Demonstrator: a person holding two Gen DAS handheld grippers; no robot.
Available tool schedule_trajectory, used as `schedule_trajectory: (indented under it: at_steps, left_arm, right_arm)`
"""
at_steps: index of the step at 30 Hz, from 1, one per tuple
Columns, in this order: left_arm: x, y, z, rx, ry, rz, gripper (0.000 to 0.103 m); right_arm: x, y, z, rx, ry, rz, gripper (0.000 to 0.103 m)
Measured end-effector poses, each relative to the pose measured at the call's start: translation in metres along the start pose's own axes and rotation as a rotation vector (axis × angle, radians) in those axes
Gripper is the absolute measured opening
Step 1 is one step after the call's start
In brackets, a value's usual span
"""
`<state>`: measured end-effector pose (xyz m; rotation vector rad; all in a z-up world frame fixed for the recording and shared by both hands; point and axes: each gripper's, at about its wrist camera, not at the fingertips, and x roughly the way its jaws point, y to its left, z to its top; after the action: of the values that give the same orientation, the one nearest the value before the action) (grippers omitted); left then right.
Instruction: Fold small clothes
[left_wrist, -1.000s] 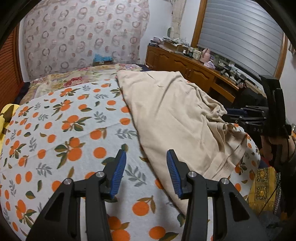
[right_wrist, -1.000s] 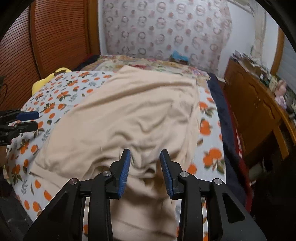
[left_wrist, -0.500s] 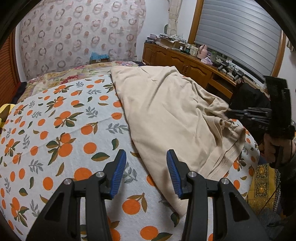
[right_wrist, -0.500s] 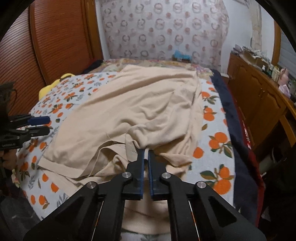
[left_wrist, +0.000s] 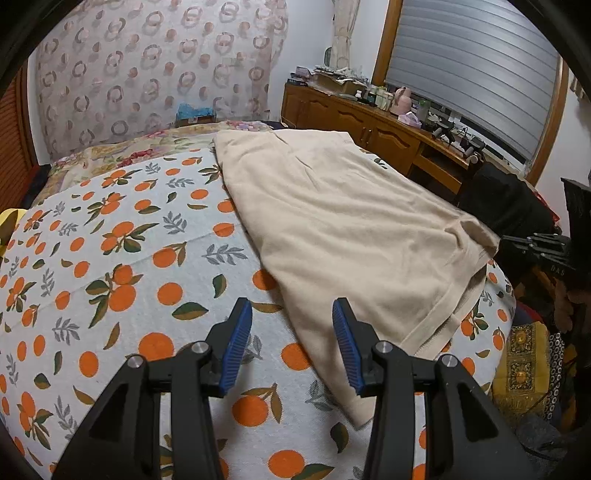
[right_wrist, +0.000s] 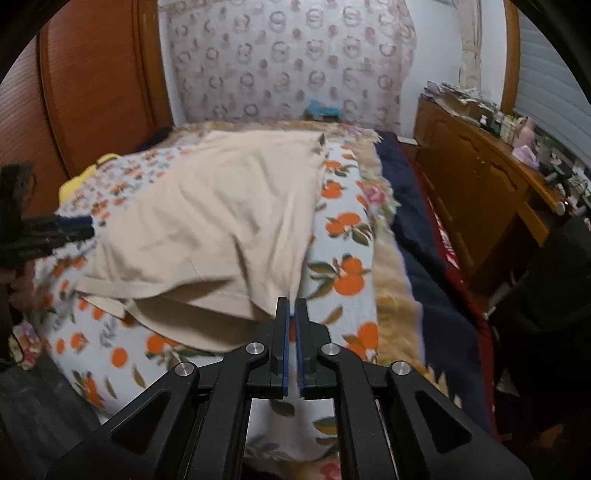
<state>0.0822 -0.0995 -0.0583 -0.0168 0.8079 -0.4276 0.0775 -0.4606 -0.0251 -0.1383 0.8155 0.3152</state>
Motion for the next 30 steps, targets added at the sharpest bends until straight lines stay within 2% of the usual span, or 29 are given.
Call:
schedule_trajectory:
  at_steps: [2,5,8,12,16,17,18,21,27,29,30]
  left_arm:
    - [0.000,0.001,0.000,-0.008,0.003,-0.017,0.044]
    - [0.001,-0.001,0.000,-0.003,0.005,-0.005,0.044]
    - [0.001,-0.004,-0.001,0.003,0.006,-0.003,0.044]
    - [0.003,-0.008,-0.003,0.017,0.014,0.001,0.044]
    - [0.005,-0.008,-0.006,0.018,0.021,0.001,0.044]
    - [0.005,-0.008,-0.006,0.017,0.022,0.002,0.044]
    - [0.005,-0.009,-0.007,0.018,0.024,0.003,0.044]
    - [0.005,-0.010,-0.007,0.019,0.022,0.002,0.044]
    - [0.004,-0.010,-0.007,0.011,0.020,-0.045,0.044]
    - [0.006,-0.011,-0.007,0.011,0.030,-0.051,0.044]
    - [0.007,-0.012,-0.007,0.015,0.035,-0.044,0.044]
  right_arm:
    - [0.002,0.000,-0.001,0.001,0.007,0.002,0.014]
    - [0.003,0.002,0.002,-0.002,-0.009,-0.003,0.024]
    - [0.003,0.008,0.009,-0.008,-0.047,0.009,0.028]
    - [0.017,0.025,0.017,-0.045,-0.047,0.036,0.029]
    - [0.036,0.036,0.014,-0.110,-0.010,-0.021,0.028]
    - [0.039,0.035,0.012,-0.114,-0.002,-0.028,0.011]
    - [0.039,0.032,0.010,-0.111,0.003,-0.020,0.004]
    - [0.028,0.021,0.004,-0.093,-0.010,-0.002,0.001]
    - [-0.003,-0.004,-0.010,-0.022,-0.003,-0.009,0.004]
    - [-0.007,-0.003,-0.012,-0.029,0.003,-0.022,0.021]
    - [-0.007,-0.001,-0.012,-0.030,-0.002,-0.023,0.025]
